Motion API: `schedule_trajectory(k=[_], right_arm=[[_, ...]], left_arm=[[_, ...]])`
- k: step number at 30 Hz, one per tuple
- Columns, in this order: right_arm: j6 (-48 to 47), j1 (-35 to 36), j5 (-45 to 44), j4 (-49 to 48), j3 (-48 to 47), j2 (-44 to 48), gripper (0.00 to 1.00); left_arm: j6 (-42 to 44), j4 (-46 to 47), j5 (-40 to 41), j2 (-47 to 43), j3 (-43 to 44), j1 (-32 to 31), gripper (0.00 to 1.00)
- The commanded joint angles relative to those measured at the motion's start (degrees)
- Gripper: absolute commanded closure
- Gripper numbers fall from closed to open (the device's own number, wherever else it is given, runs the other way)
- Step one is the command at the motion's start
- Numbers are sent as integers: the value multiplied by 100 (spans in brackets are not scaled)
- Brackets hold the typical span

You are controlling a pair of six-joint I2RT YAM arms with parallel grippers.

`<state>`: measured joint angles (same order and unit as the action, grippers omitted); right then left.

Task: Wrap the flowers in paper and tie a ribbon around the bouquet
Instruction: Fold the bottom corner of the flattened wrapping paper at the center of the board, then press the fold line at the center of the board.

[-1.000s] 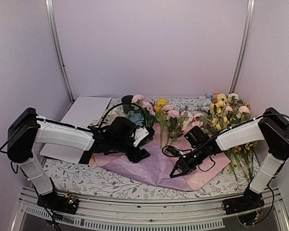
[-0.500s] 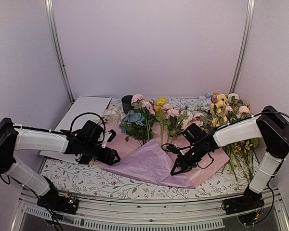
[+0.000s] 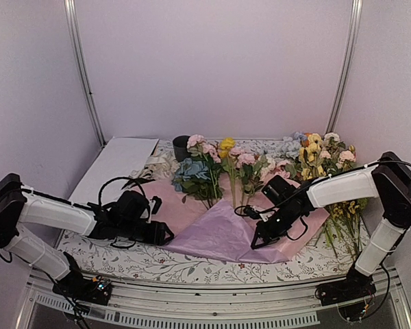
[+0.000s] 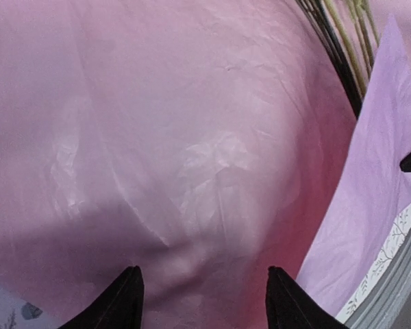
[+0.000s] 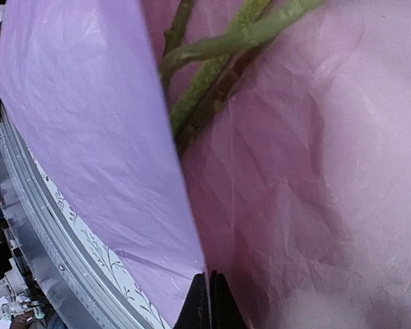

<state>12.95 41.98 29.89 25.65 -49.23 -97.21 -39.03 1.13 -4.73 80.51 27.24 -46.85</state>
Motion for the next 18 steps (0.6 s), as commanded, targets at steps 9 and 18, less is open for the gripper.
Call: schedule_trajectory(k=[9,18], right_arm=[[-1,-32,-405,253,-115,97,100],[450,-31,-254,137,-113,44,100]], left_arm=[[-214,-2242,834,-957,298,-611,35],[1158,-2951,1134,-123,2114,-1264,49]])
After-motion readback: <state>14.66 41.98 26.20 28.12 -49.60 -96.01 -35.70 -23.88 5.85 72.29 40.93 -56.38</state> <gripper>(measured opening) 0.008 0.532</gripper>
